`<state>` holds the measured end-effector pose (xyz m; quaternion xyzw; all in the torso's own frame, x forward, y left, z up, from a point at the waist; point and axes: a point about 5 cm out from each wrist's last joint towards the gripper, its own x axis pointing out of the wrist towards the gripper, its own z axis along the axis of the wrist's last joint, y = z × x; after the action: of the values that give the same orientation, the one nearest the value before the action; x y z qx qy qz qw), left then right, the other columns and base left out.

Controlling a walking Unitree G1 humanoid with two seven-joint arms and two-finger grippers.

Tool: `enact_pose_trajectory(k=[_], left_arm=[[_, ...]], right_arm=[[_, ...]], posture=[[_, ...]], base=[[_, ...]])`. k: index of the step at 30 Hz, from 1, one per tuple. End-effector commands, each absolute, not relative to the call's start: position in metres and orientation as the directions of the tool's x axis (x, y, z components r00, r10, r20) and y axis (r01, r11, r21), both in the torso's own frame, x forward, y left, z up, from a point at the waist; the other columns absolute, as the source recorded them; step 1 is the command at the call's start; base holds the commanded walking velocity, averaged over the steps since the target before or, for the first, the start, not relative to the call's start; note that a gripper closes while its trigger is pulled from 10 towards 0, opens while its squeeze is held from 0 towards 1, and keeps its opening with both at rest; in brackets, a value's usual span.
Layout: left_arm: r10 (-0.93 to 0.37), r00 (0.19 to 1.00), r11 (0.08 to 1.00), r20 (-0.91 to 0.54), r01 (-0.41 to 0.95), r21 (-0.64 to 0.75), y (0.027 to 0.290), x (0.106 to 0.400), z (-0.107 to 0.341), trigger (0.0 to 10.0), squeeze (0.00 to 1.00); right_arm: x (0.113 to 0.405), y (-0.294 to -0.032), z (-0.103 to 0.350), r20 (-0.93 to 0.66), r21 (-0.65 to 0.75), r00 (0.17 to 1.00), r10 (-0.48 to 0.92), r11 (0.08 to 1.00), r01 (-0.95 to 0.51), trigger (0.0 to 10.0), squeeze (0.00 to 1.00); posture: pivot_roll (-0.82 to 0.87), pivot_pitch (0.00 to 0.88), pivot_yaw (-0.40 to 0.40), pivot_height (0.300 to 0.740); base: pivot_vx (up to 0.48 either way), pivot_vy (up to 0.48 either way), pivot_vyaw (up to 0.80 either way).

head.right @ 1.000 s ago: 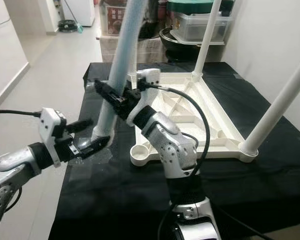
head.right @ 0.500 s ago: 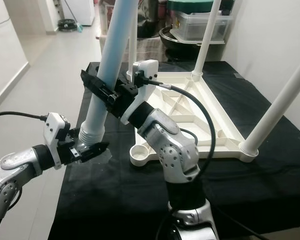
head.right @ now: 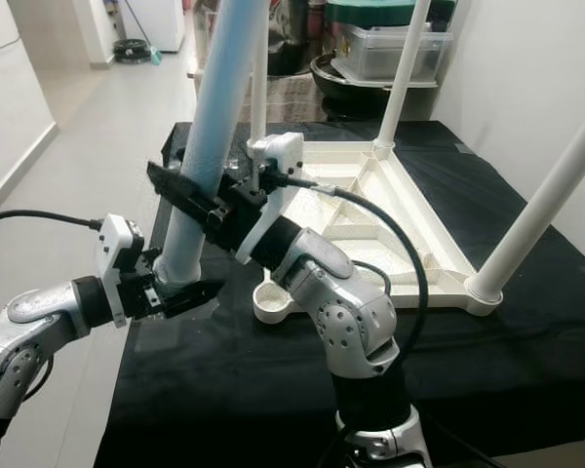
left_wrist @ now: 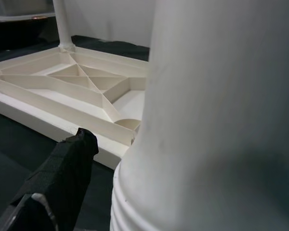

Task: Building children table

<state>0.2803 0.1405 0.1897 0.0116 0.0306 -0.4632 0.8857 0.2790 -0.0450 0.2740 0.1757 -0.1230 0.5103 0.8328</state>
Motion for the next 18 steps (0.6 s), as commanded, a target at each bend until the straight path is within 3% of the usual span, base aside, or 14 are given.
enact_pose_trajectory(k=[1,3,4,5,6,7,8,18], left_arm=[[-0.84,0.538,0.538,-0.068,0.843,0.016,0.134,0.278,0.193,10.0,0.0],[-0.845,0.529,0.53,-0.076,0.848,0.013,0.133,0.277,0.191,10.0,0.0],[-0.847,0.525,0.526,-0.089,0.85,0.009,0.134,0.276,0.188,4.9,0.0],[-0.847,0.525,0.526,-0.089,0.85,0.009,0.134,0.276,0.188,4.9,0.0],[-0.847,0.521,0.524,-0.1,0.852,0.003,0.135,0.276,0.186,2.4,0.0],[-0.847,0.521,0.524,-0.1,0.852,0.003,0.135,0.276,0.186,2.4,0.0],[-0.856,0.504,0.508,-0.113,0.861,-0.011,0.135,0.274,0.183,0.0,0.0],[-0.894,0.428,0.435,-0.135,0.9,-0.03,0.135,0.264,0.181,0.0,0.0]], right_arm=[[0.274,-0.037,0.271,0.363,0.156,0.413,0.835,0.382,-0.911,0.0,0.0],[0.274,-0.038,0.273,0.366,0.156,0.412,0.835,0.381,-0.911,0.0,0.0],[0.274,-0.039,0.274,0.37,0.156,0.412,0.832,0.382,-0.911,0.0,0.0],[0.274,-0.039,0.274,0.37,0.156,0.412,0.832,0.382,-0.911,0.0,0.0],[0.275,-0.04,0.276,0.373,0.154,0.413,0.831,0.384,-0.91,0.0,0.0],[0.275,-0.04,0.276,0.373,0.154,0.413,0.831,0.384,-0.91,0.0,0.0],[0.276,-0.041,0.277,0.376,0.153,0.415,0.829,0.386,-0.91,0.0,0.0],[0.277,-0.041,0.28,0.367,0.181,0.41,0.835,0.369,-0.912,0.0,0.0]], posture=[[0.07,0.0,-0.037,0.74],[0.07,0.0,-0.036,0.74],[0.06,0.0,-0.035,0.74],[0.06,0.0,-0.035,0.74],[0.06,0.0,-0.036,0.74],[0.06,0.0,-0.036,0.74],[0.06,0.0,-0.036,0.74],[0.07,0.0,-0.035,0.74]], base=[[0.0,0.0,0.0],[0.0,0.0,0.0],[0.0,0.0,0.0],[0.0,0.0,0.0],[0.0,0.0,0.0],[0.0,0.0,0.0],[0.0,0.0,0.0],[0.0,0.0,0.0]])
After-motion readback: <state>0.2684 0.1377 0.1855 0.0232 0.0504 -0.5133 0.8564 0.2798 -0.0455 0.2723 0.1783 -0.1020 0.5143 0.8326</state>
